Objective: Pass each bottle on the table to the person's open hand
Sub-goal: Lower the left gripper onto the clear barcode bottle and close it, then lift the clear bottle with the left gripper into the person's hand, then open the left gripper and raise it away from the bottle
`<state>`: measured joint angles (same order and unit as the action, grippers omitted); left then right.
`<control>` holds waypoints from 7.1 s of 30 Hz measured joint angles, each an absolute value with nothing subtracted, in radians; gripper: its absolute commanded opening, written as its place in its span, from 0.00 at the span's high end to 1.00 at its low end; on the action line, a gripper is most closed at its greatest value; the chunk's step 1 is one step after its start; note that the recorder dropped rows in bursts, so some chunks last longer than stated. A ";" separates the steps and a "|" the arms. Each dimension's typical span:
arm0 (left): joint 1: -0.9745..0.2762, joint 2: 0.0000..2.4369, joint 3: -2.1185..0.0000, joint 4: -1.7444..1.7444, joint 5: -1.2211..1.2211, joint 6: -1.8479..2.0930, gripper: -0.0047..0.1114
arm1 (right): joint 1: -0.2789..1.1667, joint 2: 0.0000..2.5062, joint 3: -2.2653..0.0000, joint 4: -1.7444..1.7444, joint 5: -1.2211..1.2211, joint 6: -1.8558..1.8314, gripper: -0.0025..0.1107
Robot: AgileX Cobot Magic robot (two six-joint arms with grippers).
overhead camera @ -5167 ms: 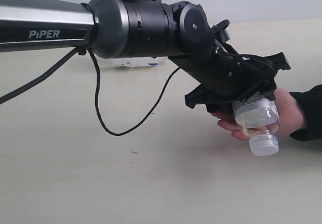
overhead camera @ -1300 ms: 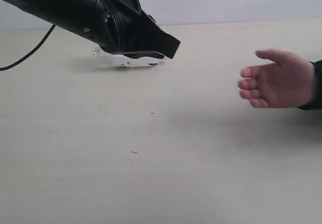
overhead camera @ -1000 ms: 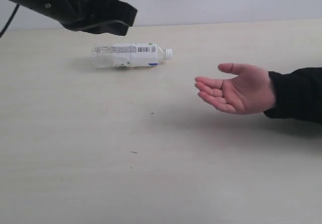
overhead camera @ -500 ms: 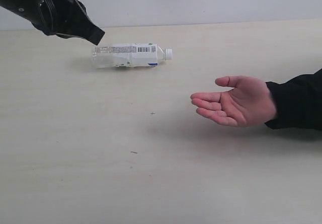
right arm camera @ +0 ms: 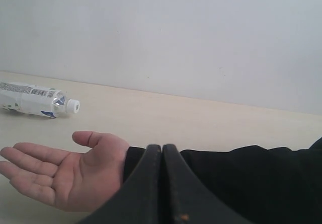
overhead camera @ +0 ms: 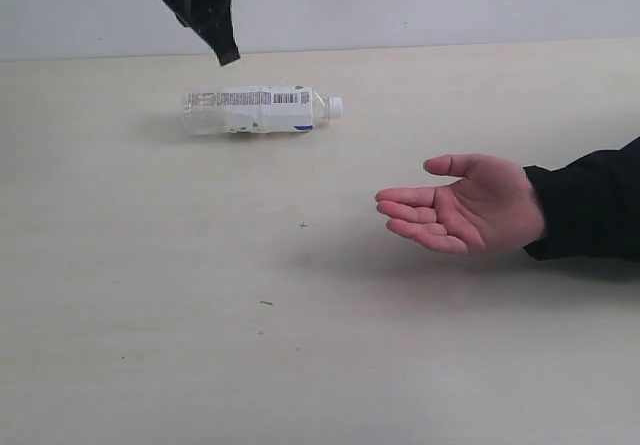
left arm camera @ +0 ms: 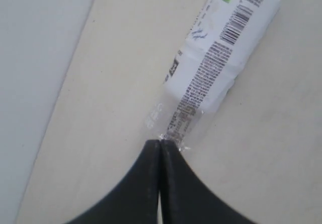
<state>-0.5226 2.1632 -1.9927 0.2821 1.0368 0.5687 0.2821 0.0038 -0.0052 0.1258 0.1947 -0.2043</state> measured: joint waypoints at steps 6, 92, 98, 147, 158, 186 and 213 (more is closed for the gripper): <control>-0.519 2.248 -2.028 0.282 1.027 0.678 0.96 | 0.282 0.004 -0.005 0.126 0.195 -0.204 0.98; -0.512 2.475 -2.032 0.278 0.771 0.837 0.95 | 0.282 0.004 -0.005 0.126 0.197 -0.204 0.98; -0.512 2.466 -2.032 0.278 0.778 0.751 0.95 | 0.282 0.004 -0.005 0.126 0.197 -0.204 0.98; -0.869 1.944 -1.795 0.072 1.223 -0.366 0.96 | 0.282 0.004 -0.005 0.126 0.197 -0.204 0.98; -0.925 1.944 -1.772 0.061 1.223 -0.706 0.96 | 0.282 0.004 -0.005 0.126 0.197 -0.204 0.98; -0.927 2.161 -1.772 -0.294 0.786 -0.825 0.86 | 0.282 0.004 -0.005 0.126 0.195 -0.204 0.98; -0.927 2.175 -1.772 -0.294 0.743 -0.673 0.24 | 0.282 0.004 -0.005 0.126 0.195 -0.204 0.98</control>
<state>-0.9273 2.1748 -1.7722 -0.2938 0.7430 -0.6734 0.2821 0.0038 -0.0052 0.1258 0.1948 -0.2043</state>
